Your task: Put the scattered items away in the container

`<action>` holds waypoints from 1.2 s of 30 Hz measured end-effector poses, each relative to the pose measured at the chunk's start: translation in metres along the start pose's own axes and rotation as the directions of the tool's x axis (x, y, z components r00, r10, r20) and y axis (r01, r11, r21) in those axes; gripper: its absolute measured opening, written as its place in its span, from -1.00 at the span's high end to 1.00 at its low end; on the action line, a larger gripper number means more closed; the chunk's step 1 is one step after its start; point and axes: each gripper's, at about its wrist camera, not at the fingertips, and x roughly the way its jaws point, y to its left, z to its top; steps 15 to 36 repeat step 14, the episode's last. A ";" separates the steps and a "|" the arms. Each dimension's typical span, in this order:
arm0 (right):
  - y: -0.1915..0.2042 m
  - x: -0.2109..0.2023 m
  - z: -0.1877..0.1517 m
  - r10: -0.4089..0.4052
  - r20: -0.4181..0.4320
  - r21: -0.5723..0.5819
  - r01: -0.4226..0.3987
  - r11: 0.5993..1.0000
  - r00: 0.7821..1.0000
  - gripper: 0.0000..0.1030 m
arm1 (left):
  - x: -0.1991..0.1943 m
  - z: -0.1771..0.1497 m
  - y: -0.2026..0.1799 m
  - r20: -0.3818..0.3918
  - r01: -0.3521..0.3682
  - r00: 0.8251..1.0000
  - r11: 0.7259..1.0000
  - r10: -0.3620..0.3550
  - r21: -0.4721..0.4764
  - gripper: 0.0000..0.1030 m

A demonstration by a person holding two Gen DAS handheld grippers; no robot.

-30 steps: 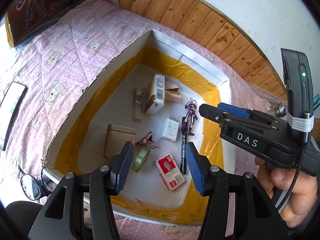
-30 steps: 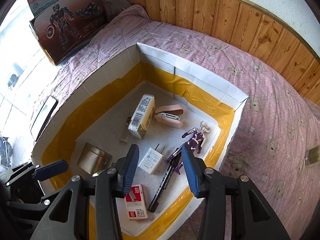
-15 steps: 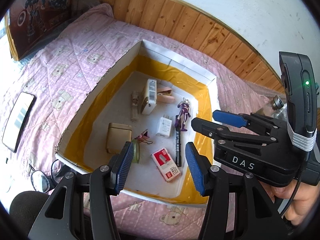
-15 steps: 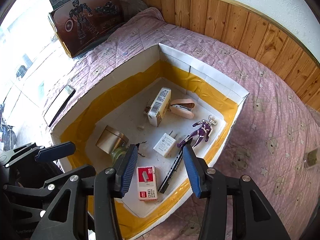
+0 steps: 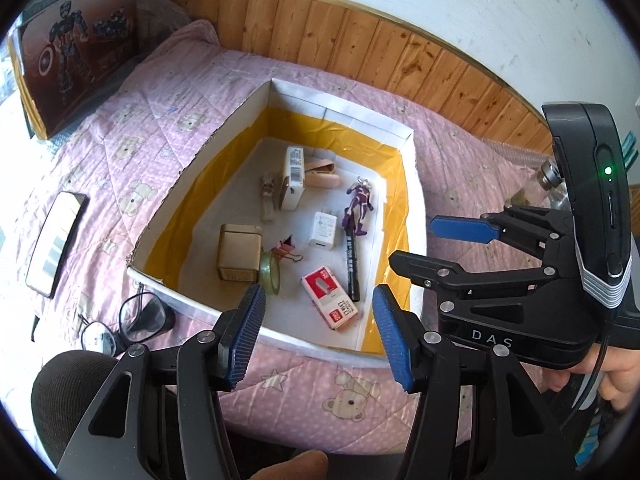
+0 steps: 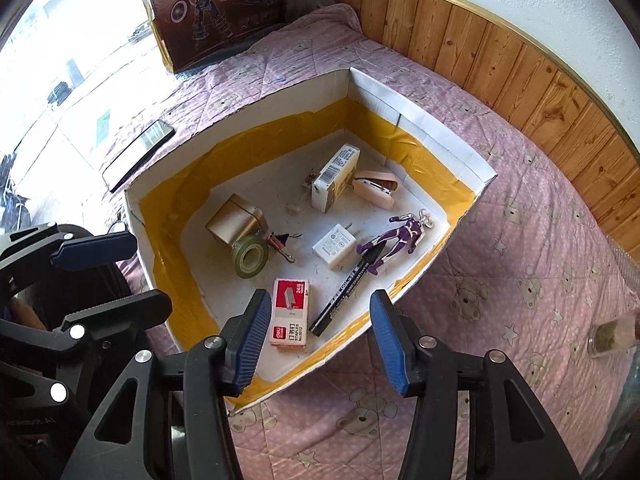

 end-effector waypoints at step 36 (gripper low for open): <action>0.009 -0.003 -0.010 -0.004 -0.034 -0.069 0.002 0.998 0.999 -0.12 | -0.012 -0.009 -0.005 0.057 -0.012 0.998 1.000 0.011 0.018 -0.30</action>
